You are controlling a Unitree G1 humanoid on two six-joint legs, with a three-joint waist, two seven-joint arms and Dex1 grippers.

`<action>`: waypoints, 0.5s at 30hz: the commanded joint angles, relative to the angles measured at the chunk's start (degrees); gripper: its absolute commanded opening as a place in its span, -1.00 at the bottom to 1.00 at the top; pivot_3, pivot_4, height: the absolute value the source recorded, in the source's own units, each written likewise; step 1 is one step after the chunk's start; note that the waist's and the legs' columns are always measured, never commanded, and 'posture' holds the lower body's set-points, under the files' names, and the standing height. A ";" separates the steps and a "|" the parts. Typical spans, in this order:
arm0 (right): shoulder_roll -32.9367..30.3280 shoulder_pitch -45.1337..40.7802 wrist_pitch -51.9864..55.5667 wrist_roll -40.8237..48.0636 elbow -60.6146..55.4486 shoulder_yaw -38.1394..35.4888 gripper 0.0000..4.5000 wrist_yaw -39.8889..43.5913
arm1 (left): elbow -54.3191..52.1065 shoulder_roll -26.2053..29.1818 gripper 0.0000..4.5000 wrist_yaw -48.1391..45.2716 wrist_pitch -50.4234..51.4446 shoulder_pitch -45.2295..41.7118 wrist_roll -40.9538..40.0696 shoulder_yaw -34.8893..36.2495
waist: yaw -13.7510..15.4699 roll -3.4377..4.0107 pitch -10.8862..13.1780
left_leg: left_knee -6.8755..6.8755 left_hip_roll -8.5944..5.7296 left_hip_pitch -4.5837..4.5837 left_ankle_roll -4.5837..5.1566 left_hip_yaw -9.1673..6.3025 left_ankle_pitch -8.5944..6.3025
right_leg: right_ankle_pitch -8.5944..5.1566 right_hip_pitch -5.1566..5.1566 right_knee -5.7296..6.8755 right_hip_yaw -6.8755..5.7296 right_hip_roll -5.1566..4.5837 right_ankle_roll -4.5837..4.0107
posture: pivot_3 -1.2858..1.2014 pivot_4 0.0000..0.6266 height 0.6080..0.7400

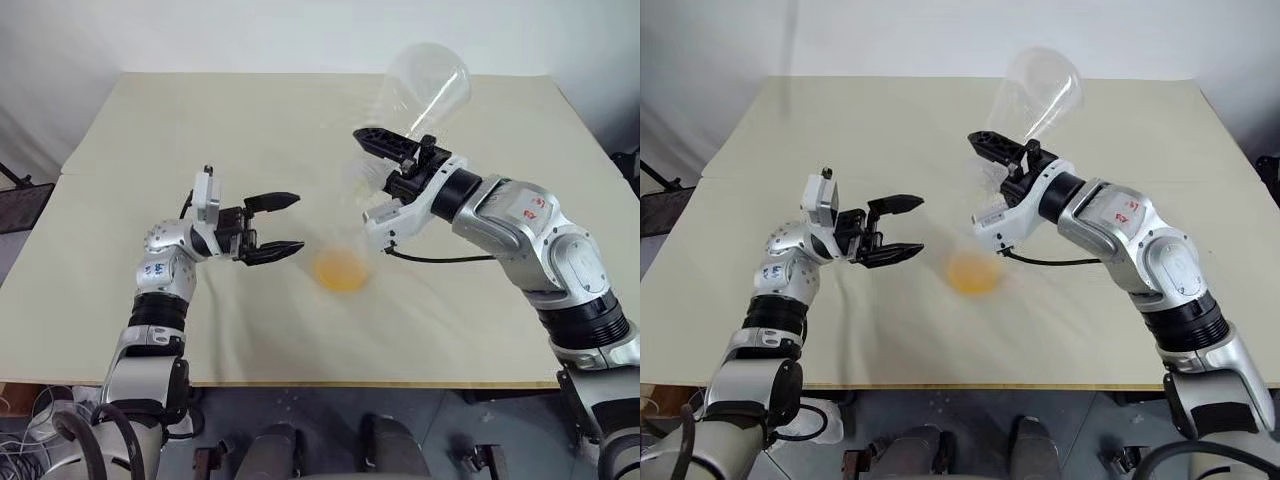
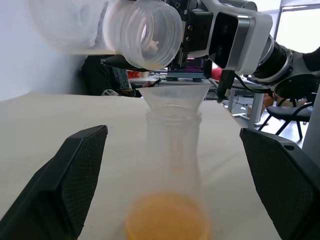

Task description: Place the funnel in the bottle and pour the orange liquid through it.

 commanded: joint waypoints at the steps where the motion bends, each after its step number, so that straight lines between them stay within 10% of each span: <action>1: 3.41 1.50 8.19 7.26 -5.96 -5.99 0.11 2.49 | 0.09 0.63 1.00 -0.73 -0.25 -1.58 -0.12 0.83 | -0.03 0.00 0.00 | -0.01 0.00 0.00 0.00 0.00 0.00 | 0.00 0.00 0.01 -0.01 0.00 0.00 | 0.03 -0.52 1.00; 15: 14.54 0.66 49.84 38.77 -6.03 -33.48 0.11 6.98 | -2.63 4.40 1.00 -1.63 3.00 -0.55 -0.25 0.81 | 0.16 0.00 0.00 | 0.03 -0.02 0.01 0.00 -0.19 0.00 | 0.00 0.02 0.13 -0.06 0.00 0.00 | 0.03 -0.52 1.00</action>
